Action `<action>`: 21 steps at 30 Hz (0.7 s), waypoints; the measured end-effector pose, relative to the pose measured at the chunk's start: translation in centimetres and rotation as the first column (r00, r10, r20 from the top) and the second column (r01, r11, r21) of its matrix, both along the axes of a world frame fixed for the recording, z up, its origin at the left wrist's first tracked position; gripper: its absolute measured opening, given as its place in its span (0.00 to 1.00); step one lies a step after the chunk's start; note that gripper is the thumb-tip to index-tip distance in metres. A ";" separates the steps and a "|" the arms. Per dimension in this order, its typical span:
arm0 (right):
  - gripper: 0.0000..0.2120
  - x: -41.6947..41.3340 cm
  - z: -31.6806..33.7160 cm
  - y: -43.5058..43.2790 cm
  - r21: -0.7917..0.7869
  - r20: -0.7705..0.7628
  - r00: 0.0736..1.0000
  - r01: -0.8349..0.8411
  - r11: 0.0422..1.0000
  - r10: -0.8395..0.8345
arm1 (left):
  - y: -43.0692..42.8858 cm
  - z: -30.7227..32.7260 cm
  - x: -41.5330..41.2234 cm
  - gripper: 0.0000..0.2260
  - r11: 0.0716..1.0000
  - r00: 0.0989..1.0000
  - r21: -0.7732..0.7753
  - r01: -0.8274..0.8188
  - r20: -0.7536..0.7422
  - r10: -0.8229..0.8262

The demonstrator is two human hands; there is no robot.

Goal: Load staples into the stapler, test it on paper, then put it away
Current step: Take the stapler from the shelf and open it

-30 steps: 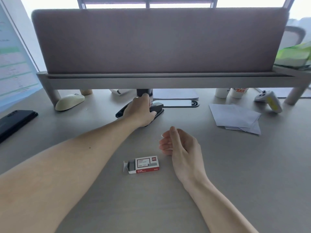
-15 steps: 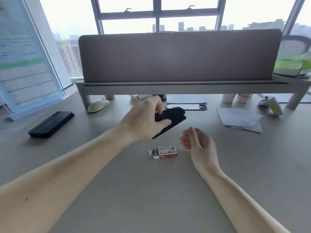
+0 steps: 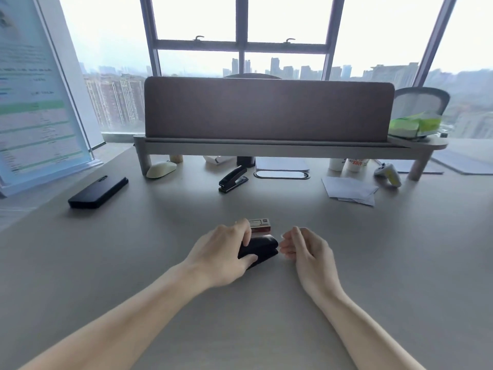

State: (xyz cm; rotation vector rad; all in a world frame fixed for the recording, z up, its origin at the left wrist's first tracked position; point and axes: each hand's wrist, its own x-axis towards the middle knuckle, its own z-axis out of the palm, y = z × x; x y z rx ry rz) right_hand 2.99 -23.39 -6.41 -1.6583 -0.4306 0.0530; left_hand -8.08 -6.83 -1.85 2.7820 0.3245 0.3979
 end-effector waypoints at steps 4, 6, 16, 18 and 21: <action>0.18 -0.2 0.0 -0.3 0.005 0.017 1.000 0.013 1.000 -0.013 | 0.0 0.8 -0.4 0.13 0.991 0.995 0.109 0.080 0.056 -0.087; 0.19 0.0 0.0 -0.3 0.014 0.010 1.000 0.017 1.000 -0.017 | 1.2 2.4 -0.2 0.03 0.949 0.976 0.243 0.202 0.035 -0.217; 0.20 0.9 -0.3 -0.2 0.042 -0.022 0.999 0.024 0.999 -0.023 | 4.7 3.8 4.2 0.26 0.145 0.665 0.805 0.575 -0.357 -0.656; 0.20 1.0 -0.3 0.0 0.050 -0.027 0.999 0.026 0.998 -0.025 | 4.6 3.4 4.8 0.22 0.109 0.625 0.797 0.594 -0.372 -0.686; 0.20 1.2 -0.3 0.1 0.067 -0.034 0.999 0.034 0.997 -0.032 | 4.1 3.1 5.2 0.14 0.065 0.601 0.807 0.587 -0.379 -0.704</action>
